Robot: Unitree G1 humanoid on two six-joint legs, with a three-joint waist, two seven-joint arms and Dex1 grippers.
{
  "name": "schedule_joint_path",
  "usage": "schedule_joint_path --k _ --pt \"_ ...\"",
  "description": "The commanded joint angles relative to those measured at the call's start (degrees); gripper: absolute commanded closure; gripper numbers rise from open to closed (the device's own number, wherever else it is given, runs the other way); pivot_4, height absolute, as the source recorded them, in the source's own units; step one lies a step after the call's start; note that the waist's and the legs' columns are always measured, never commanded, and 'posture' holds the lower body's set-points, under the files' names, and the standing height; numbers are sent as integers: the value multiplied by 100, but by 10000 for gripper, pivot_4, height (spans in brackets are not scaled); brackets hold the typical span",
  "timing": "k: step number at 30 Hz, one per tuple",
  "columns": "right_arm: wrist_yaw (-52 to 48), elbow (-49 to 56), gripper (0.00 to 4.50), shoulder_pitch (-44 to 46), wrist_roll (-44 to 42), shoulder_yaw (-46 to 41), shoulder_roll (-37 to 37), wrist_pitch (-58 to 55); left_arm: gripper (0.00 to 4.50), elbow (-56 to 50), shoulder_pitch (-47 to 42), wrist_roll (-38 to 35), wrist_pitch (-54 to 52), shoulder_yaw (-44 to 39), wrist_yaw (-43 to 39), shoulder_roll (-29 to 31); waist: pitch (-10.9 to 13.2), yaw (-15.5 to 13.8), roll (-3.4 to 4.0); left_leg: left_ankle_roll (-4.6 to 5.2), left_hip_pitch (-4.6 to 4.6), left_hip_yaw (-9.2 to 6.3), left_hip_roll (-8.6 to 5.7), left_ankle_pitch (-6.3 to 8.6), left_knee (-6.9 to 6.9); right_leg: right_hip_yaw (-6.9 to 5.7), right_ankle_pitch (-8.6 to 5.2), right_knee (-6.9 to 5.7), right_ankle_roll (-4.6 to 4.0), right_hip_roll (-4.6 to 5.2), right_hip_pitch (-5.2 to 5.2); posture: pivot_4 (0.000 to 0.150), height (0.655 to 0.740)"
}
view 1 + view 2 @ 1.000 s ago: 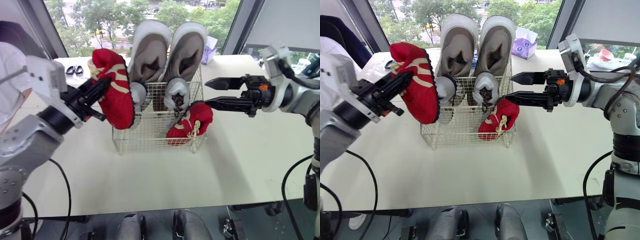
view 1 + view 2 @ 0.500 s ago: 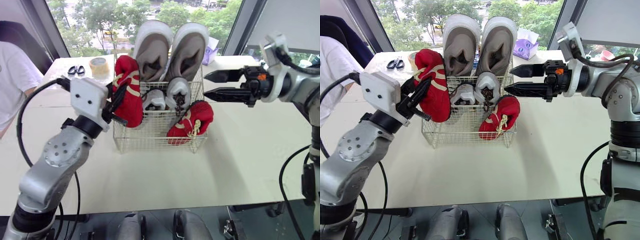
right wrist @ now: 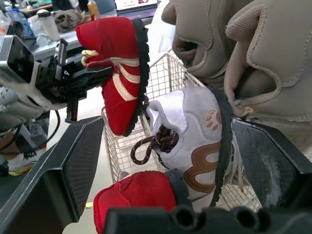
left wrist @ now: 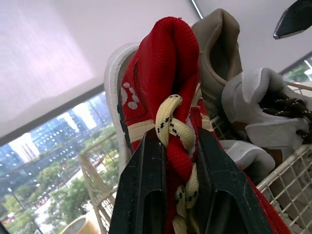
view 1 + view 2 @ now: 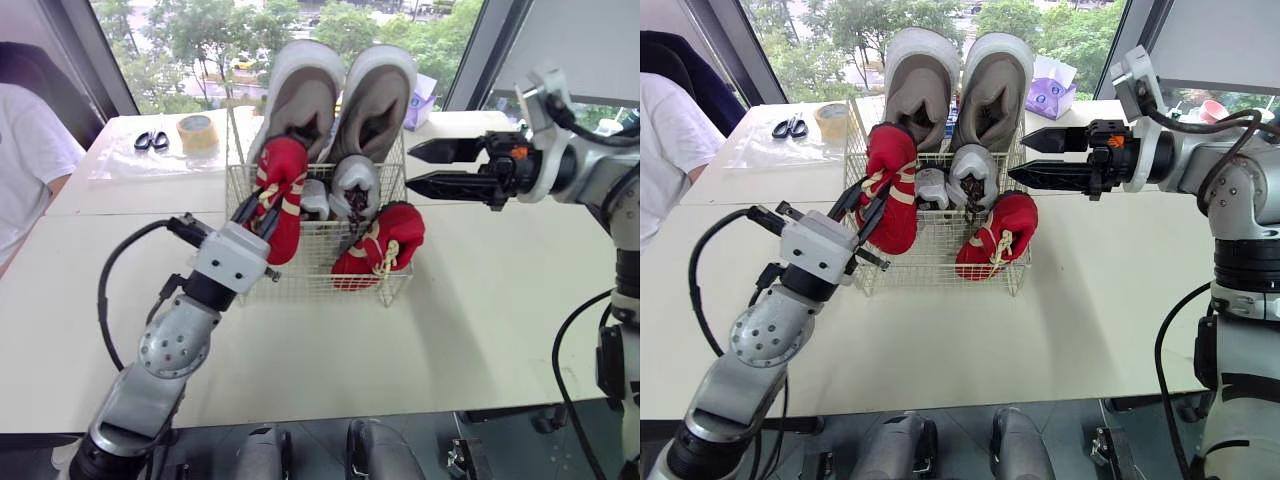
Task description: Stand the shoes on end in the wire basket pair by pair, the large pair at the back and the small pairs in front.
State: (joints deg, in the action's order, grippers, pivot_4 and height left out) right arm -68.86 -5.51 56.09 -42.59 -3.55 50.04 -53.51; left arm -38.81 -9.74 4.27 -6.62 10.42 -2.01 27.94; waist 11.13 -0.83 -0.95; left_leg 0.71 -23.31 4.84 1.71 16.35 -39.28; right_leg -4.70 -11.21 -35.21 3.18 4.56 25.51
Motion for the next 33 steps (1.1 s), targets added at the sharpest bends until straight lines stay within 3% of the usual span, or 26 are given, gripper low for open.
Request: schedule_joint_path --k 1,10,15,24,29,33 --pt "14 198 0 11 -92 -264 149 -87 43344 -17 364 193 225 -101 26 -285 -2 2 4 0 1 1 0 0 0 0 0 0 0 1 0 1500 7400" --pt "57 318 0 -113 -130 -338 207 -283 43344 -10 1119 -81 19 -112 -450 -776 -8 6 13 2 4 1 3 2 0 -2 0 -3 0 4 0 1500 7400" --pt "26 250 0 -92 -63 -282 188 -265 43344 -407 884 -725 -1162 -489 -600 -1044 -10 1 14 2 4 1 2 1 -1 -2 0 -3 0 3 -1 1500 7400" --pt "-15 164 0 -170 24 -244 111 -125 840 -1178 1121 -1548 -2316 -1093 -771 -1126 -10 8 14 3 4 -3 3 1 -2 -2 -1 -5 0 -3 -1 1500 7400" --pt "-71 76 0 -173 99 -211 78 -32 840 -1801 1312 -2810 -3456 -1841 -923 -1119 -9 11 13 3 3 -4 3 1 -2 -2 -1 -4 0 -3 -1 1500 7400" --pt "-110 24 0 -186 148 -176 50 41 840 -1986 1329 -5310 -4243 -3049 -959 -688 -8 11 12 2 3 -9 3 1 -2 -2 -2 -5 -1 -4 -1 1500 7400"
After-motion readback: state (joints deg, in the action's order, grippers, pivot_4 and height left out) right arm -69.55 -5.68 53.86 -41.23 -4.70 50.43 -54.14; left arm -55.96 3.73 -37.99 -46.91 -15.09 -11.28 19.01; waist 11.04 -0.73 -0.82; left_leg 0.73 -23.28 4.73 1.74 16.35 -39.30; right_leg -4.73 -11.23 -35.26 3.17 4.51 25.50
